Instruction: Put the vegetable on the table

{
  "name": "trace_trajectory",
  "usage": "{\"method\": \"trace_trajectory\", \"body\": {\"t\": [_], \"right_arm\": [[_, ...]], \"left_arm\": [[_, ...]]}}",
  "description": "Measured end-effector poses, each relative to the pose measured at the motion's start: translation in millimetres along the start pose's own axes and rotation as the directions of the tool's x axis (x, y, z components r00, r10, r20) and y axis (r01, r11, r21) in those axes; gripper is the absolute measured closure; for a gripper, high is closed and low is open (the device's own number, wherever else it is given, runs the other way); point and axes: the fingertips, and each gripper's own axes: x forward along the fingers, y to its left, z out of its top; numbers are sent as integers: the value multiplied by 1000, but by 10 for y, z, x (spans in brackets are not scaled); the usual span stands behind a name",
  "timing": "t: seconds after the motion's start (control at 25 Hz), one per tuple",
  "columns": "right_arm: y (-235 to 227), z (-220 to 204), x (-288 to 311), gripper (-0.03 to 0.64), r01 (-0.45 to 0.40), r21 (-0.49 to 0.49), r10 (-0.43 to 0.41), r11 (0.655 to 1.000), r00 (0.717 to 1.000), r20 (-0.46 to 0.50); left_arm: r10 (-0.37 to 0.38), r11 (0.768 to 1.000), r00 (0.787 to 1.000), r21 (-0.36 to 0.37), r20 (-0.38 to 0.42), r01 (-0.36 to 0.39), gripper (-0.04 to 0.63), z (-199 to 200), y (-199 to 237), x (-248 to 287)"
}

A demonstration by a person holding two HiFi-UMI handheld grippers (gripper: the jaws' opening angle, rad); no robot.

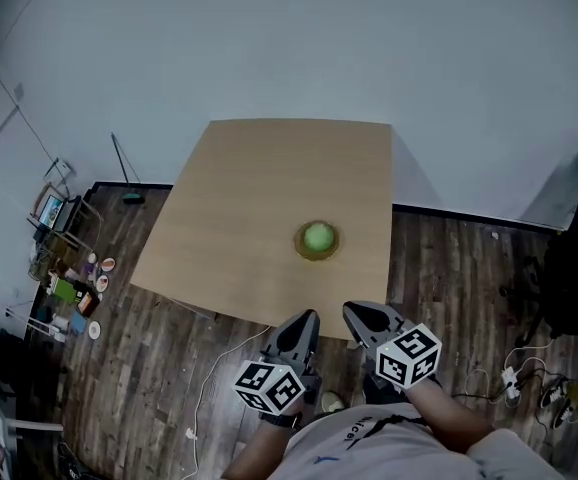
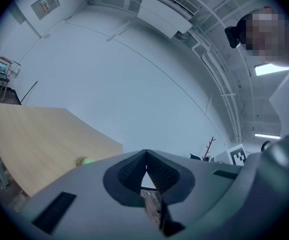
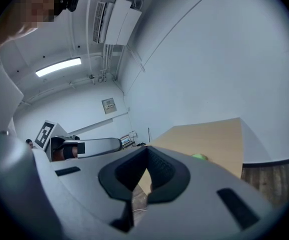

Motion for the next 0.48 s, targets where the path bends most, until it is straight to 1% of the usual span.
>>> {"method": "trace_trajectory", "body": {"t": [0.48], "right_arm": [[174,-75,-70,604,7,-24,-7,1000,1000,-9]], "left_arm": [[-13,1000,1000,3,-7,13,581,-54,-38,-144]]}}
